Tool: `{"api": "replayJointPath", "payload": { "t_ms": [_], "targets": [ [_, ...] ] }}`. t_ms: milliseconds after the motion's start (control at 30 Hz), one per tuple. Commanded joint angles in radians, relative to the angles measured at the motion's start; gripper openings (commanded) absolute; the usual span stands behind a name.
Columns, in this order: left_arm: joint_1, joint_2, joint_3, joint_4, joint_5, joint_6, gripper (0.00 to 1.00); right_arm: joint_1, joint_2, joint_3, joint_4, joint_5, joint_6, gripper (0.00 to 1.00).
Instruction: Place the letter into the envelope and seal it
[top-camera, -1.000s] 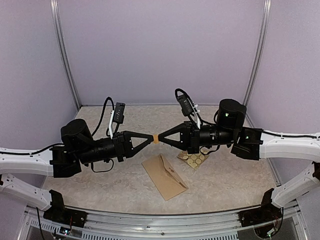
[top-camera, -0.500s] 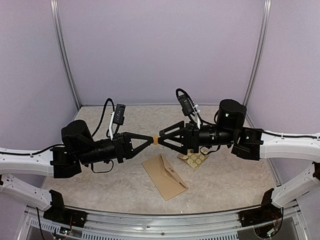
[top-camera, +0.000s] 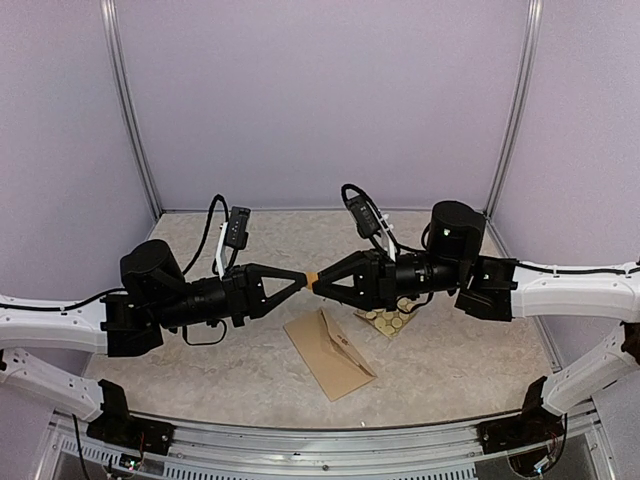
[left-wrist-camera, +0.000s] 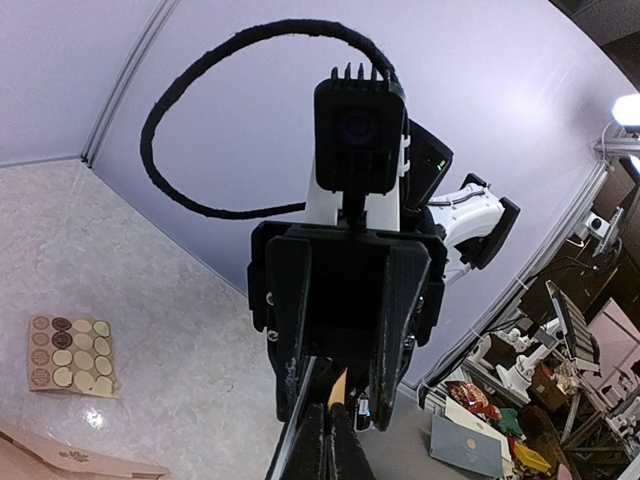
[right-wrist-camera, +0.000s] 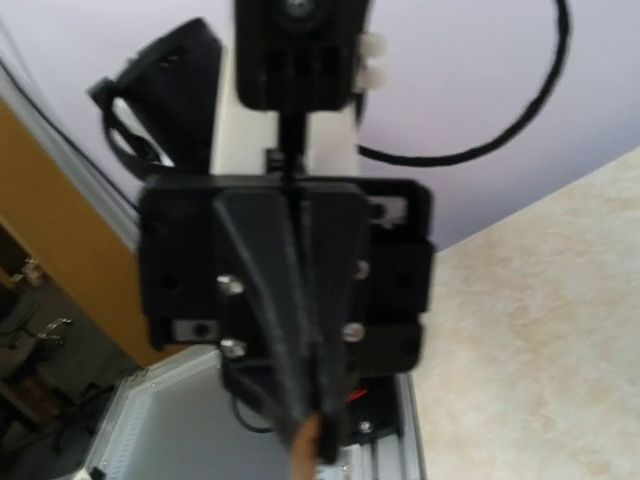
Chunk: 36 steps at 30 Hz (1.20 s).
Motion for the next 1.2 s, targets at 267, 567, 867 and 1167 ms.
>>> {"api": "replayJointPath", "payload": {
  "t_ms": [267,567,867,1167],
  "targets": [
    [-0.002,-0.003,-0.018,0.008,-0.027,0.008,0.0,0.004,-0.017,0.002,0.092,-0.059,0.029,0.13],
    [-0.002,-0.002,-0.016,0.002,-0.028,0.006,0.0,0.003,-0.01,0.006,0.07,-0.03,0.025,0.04],
    [-0.003,-0.002,-0.016,0.002,-0.024,0.008,0.0,0.002,-0.001,0.02,0.026,-0.003,0.016,0.1],
    [-0.002,0.003,-0.015,0.001,-0.026,0.008,0.0,0.003,0.001,0.023,0.021,0.002,0.012,0.03]
  ]
}}
